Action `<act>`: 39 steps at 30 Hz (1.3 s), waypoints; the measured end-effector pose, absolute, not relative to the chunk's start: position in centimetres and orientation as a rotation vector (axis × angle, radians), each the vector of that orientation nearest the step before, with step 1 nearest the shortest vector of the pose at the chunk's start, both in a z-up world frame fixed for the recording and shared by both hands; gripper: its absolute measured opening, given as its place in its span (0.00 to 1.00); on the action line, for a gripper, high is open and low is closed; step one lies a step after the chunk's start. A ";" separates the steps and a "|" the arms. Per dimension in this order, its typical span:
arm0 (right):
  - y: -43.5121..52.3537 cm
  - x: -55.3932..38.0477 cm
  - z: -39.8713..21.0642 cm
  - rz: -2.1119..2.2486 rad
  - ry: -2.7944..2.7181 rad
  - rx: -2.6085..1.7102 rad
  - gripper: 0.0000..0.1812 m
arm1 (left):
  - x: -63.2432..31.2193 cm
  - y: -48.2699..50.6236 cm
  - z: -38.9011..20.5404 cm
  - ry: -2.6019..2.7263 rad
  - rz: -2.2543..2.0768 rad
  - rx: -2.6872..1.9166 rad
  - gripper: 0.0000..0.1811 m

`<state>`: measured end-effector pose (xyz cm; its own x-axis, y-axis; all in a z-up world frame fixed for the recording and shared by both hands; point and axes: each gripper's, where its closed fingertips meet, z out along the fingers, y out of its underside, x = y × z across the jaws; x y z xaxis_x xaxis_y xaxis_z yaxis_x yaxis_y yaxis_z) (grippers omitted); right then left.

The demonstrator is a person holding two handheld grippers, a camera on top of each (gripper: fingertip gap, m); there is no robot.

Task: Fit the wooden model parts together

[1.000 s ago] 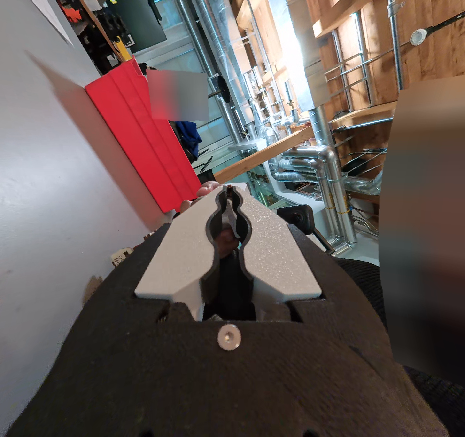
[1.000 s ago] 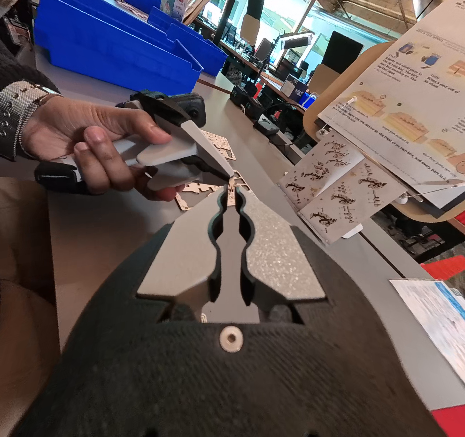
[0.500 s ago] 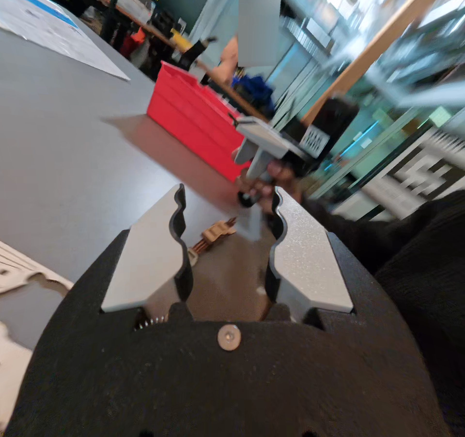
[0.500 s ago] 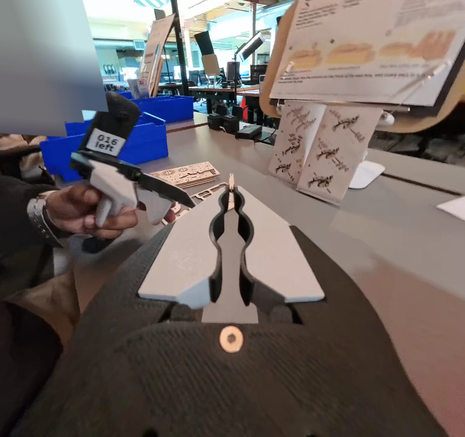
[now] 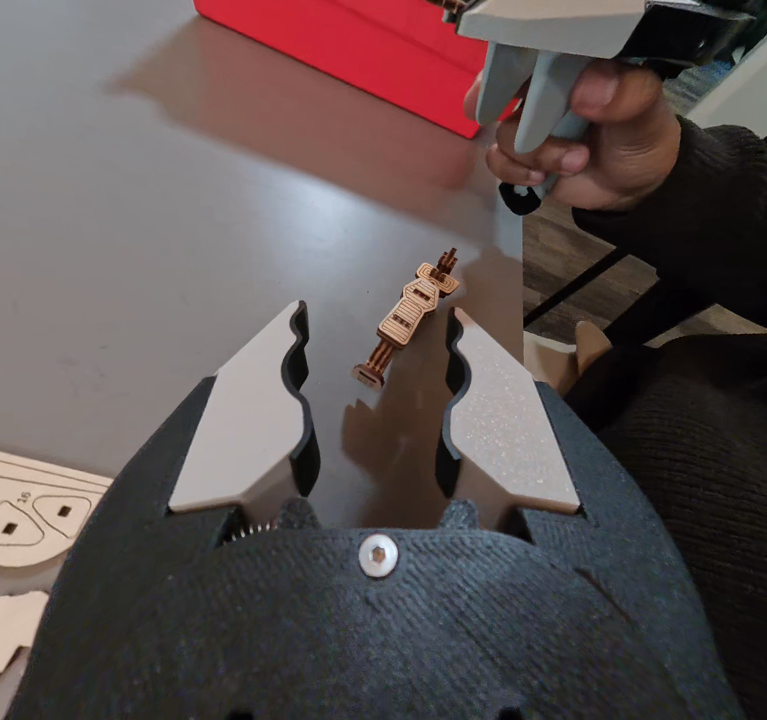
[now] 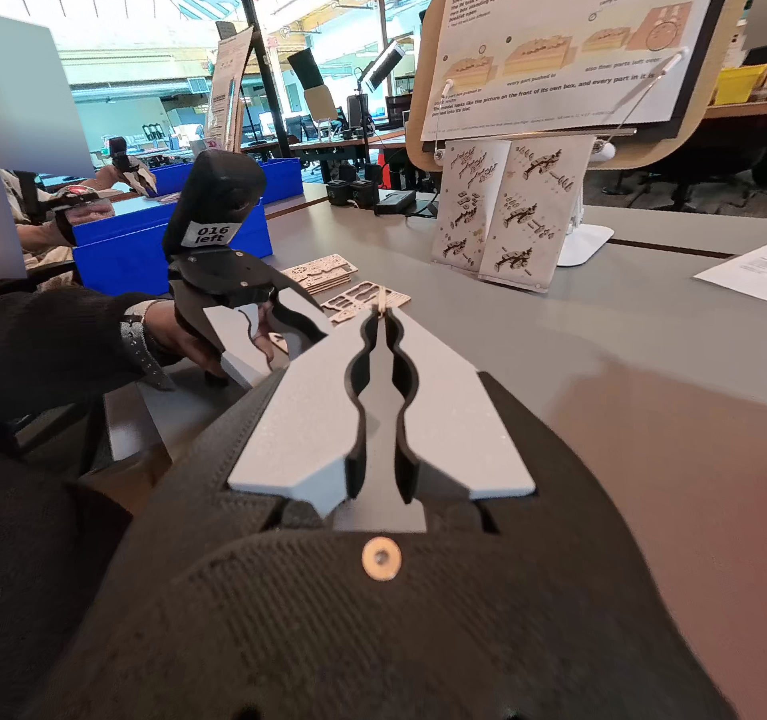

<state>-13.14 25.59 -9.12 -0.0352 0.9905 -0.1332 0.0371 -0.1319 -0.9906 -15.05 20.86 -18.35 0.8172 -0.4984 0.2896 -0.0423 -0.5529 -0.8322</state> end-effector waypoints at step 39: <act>25.6 -12.9 -11.2 1.481 -1.191 -1.472 0.01 | -16.2 21.7 -15.9 0.150 -1.083 -1.911 0.42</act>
<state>-12.95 25.63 -11.18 -0.0876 0.9424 -0.3229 0.1138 -0.3125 -0.9431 -16.18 21.72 -15.93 0.6077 -0.4914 0.6239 0.3029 -0.5827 -0.7541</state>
